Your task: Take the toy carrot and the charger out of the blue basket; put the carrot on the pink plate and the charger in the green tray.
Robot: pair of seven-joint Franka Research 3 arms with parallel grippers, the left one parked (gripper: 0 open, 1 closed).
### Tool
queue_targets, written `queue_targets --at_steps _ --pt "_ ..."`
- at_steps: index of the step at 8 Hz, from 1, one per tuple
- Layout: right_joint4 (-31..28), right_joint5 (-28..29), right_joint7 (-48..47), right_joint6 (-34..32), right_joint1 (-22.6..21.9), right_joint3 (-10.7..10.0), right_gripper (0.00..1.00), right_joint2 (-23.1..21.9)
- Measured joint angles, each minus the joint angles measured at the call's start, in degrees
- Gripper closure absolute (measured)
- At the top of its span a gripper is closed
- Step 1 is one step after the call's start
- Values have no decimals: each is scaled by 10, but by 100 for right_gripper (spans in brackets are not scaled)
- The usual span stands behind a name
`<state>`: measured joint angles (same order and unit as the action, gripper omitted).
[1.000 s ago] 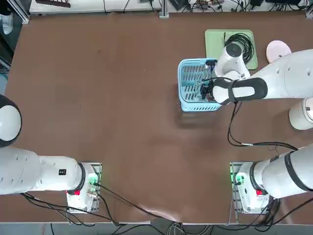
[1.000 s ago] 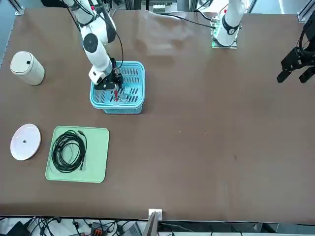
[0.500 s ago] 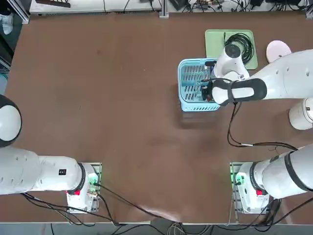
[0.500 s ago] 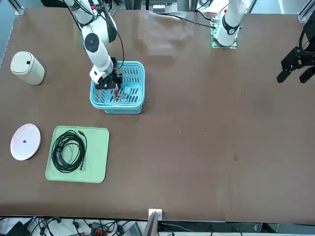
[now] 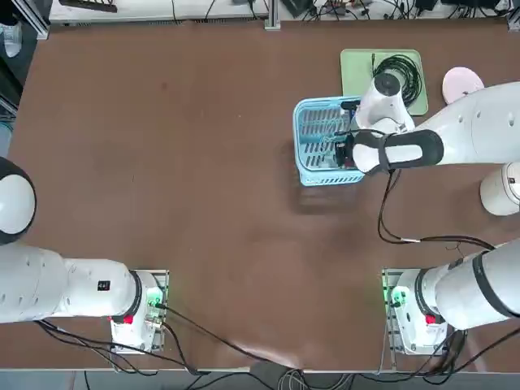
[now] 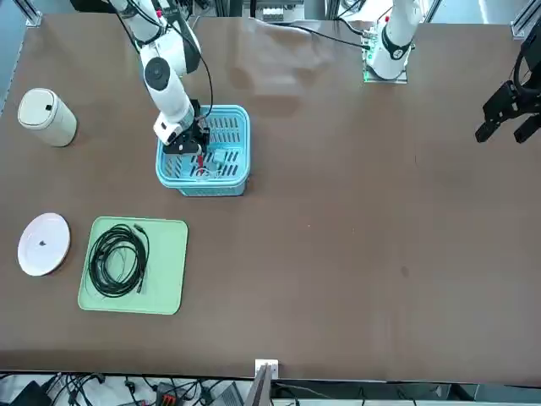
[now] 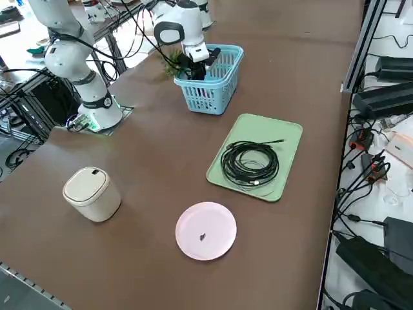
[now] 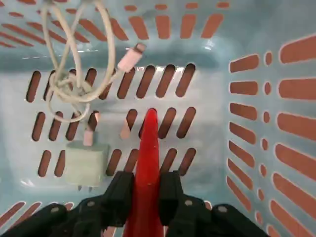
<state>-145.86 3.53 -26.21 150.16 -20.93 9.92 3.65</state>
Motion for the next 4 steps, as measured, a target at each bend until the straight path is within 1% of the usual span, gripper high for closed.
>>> queue_targets --at_steps 2,4 --pt "16 0 0 -15 -1 0 69 -10" --pt "46 0 0 -86 -1 0 69 -33"
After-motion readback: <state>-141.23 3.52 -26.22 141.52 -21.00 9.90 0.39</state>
